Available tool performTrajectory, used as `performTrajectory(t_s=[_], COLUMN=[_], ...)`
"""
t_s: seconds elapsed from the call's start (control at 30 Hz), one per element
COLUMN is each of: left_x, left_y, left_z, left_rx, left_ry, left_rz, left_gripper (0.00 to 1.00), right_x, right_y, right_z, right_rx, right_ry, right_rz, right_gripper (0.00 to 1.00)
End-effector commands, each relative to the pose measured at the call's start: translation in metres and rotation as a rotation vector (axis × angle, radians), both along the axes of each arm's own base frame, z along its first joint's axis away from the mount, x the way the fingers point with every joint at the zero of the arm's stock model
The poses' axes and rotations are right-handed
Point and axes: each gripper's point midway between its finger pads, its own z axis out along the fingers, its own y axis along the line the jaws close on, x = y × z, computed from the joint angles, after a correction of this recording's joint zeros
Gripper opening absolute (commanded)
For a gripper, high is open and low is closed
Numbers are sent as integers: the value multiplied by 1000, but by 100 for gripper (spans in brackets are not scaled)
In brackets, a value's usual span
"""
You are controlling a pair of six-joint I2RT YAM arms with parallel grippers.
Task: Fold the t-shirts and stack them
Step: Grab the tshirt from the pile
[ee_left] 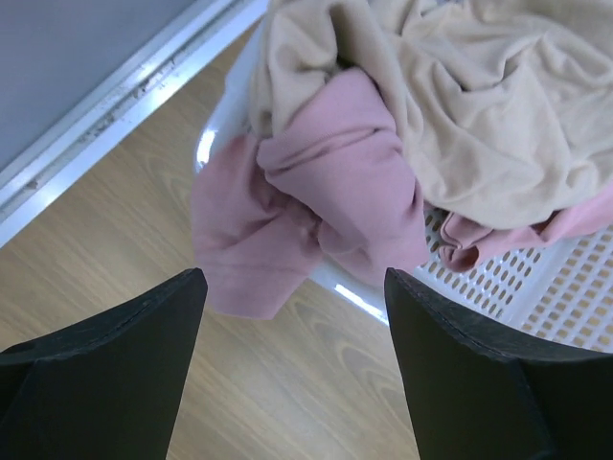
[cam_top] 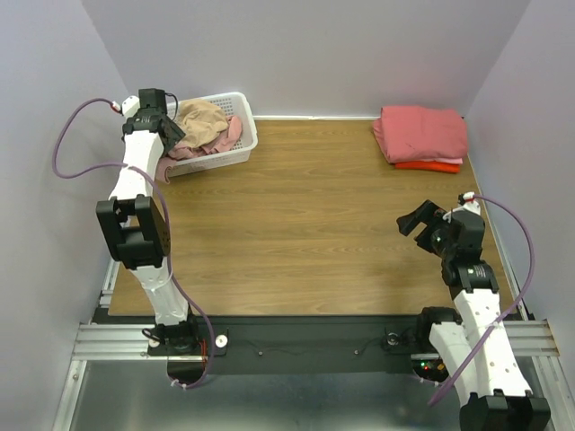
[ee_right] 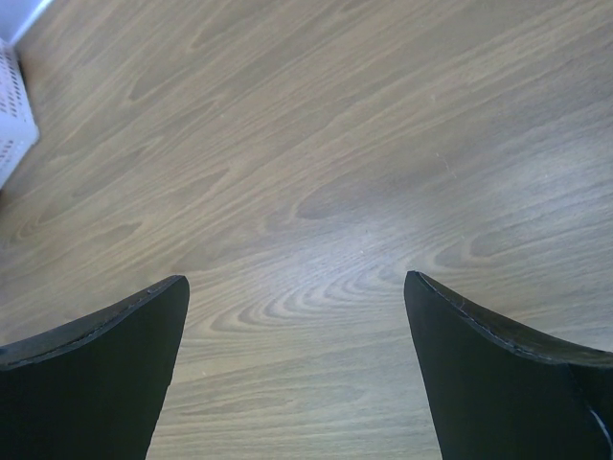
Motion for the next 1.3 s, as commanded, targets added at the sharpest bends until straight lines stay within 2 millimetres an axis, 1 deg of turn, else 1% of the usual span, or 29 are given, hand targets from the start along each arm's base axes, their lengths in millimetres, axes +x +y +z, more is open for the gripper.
performTrajectory(t_s=[0.0, 0.03, 0.07, 0.1, 0.13, 0.2, 0.37, 0.43, 0.47, 0.5, 0.53, 0.57, 0.6, 0.63, 0.67, 0.7, 0.73, 0.77, 0.83, 0.9, 0.93, 0.97, 1.0, 1.03, 1.1, 1.13, 1.2, 1.23, 1.27], left_x=[2, 5, 7, 8, 10, 14, 17, 18, 19, 21, 23, 25, 27, 29, 32, 34, 35, 36, 36, 37, 37, 36, 35, 32, 29, 23, 18, 11, 8], left_y=[-8, -8, -7, -8, -8, -5, -1, -2, -1, -2, -2, -3, -2, -2, -1, 0, 1, 0, -1, -6, -9, -13, -18, -21, -32, -37, -49, -57, -63], left_z=[21, 19, 17, 16, 15, 8, -4, -9, -10, -9, -9, -9, -7, -9, -4, -1, 0, 2, 2, 9, 13, 24, 30, 48, 69, 93, 119, 146, 160], left_rx=[-12, -12, -14, -16, -10, -3, -1, -4, -4, -5, -5, -7, -5, -1, 3, 8, 10, 11, 10, -4, -5, -7, -18, -16, -26, -15, -12, 12, 26], left_ry=[-58, -56, -55, -52, -48, -24, 4, 12, 9, 5, 3, 4, -4, -1, -7, -8, -7, -8, -3, -28, -38, -84, -109, -168, -239, -305, -372, -436, -464], left_rz=[-43, -44, -44, -49, -60, -50, -30, -32, -31, -32, -39, -44, -45, -47, -48, -49, -50, -52, -61, -93, -117, -136, -166, -181, -236, -263, -314, -343, -367], left_gripper=[86, 84, 80, 74, 70, 68, 68, 63, 62, 57, 48, 46, 42, 37, 32, 16, 5, 0, 0, 0, 0, 0, 0, 0, 0, 0, 0, 0, 0], right_x=[7, 7, 7, 7, 7, 7, 7, 8, 8, 7, 7, 7, 7, 7, 6, 6, 6, 6, 6, 6, 7, 7, 7, 7, 7, 7, 6, 6, 6], right_y=[3, 3, 4, 3, 4, 4, 3, 3, 4, 5, 5, 5, 5, 5, 6, 6, 6, 6, 6, 7, 8, 8, 8, 8, 8, 9, 9, 9, 9], right_z=[6, 6, 5, 6, 6, 5, 5, 4, 3, 3, 3, 4, 6, 7, 9, 10, 10, 11, 11, 10, 9, 9, 8, 8, 8, 8, 8, 9, 10], right_rx=[4, 3, 6, 3, 4, 4, 2, 3, 5, 6, 8, 7, 5, 5, 5, 4, 4, 5, 3, 7, 8, 9, 7, 8, 8, 10, 7, 8, 7], right_ry=[-31, -29, -25, -28, -28, -27, -25, -21, -18, -18, -16, -21, -27, -32, -41, -46, -47, -52, -49, -40, -37, -34, -33, -30, -30, -32, -35, -38, -39], right_rz=[19, 21, 25, 24, 26, 26, 22, 25, 29, 34, 35, 37, 37, 39, 39, 39, 39, 40, 41, 50, 52, 56, 56, 58, 58, 61, 60, 59, 60], right_gripper=[100, 100, 100, 100, 100, 100, 100, 100, 100, 100, 100, 100, 100, 100, 100, 100, 100, 100, 100, 100, 100, 100, 100, 100, 100, 100, 100, 100, 100])
